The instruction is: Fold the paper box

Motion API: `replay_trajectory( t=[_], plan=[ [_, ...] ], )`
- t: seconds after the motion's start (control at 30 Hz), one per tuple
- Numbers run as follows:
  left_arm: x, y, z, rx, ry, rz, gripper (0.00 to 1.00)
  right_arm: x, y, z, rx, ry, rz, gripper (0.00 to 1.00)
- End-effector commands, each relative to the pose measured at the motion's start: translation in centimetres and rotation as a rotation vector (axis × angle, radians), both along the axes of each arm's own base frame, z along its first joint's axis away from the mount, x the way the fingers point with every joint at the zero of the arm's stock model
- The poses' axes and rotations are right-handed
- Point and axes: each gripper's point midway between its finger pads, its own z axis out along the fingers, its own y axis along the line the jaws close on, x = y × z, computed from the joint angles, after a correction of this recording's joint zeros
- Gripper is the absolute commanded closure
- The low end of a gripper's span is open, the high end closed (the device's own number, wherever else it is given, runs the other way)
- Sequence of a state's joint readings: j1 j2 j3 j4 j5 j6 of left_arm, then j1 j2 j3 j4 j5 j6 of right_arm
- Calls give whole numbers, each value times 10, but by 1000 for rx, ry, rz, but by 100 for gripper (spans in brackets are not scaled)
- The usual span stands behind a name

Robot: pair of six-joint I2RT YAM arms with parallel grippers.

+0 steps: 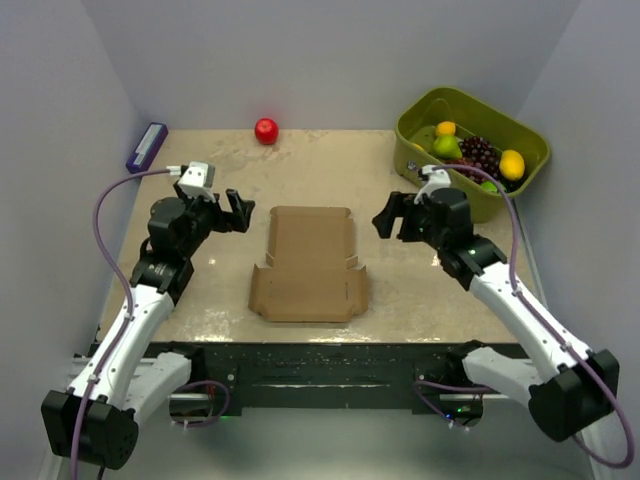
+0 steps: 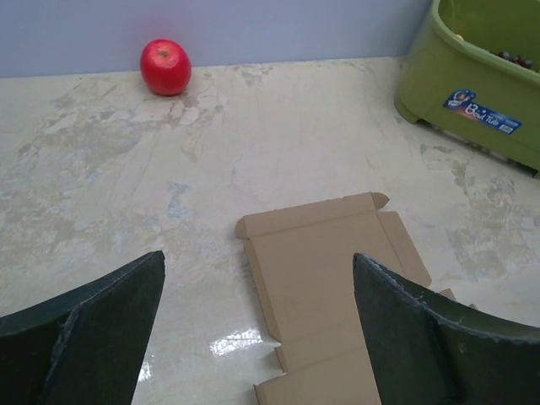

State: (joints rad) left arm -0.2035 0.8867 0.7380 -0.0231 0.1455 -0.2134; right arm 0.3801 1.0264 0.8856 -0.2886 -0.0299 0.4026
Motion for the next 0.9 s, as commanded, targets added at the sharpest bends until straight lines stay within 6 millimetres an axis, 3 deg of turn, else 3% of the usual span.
replay_trajectory(
  t=[0.0, 0.07, 0.13, 0.17, 0.4, 0.43, 0.6, 0.87],
  plan=[
    [5, -7, -9, 28, 9, -48, 5, 7, 37, -32, 41, 75, 23, 17],
    [6, -10, -14, 27, 25, -56, 5, 3, 62, -57, 46, 129, 85, 18],
    [7, -14, -21, 14, 52, -75, 5, 3, 73, -69, 47, 151, 106, 18],
    [7, -16, -22, 11, 57, -83, 5, 3, 78, -84, 41, 190, 106, 18],
    [11, -28, -58, -3, 207, -136, 4, 5, 85, -130, 18, 269, 126, 20],
    [11, -30, -60, -8, 218, -145, 4, 12, 89, -126, 30, 242, 133, 21],
    [12, -35, -71, -16, 264, -167, 3, 23, 91, -149, -38, 270, 159, 23],
    [13, -33, -75, -6, 275, -152, 3, 50, 88, -159, 23, 310, 209, 31]
  ],
)
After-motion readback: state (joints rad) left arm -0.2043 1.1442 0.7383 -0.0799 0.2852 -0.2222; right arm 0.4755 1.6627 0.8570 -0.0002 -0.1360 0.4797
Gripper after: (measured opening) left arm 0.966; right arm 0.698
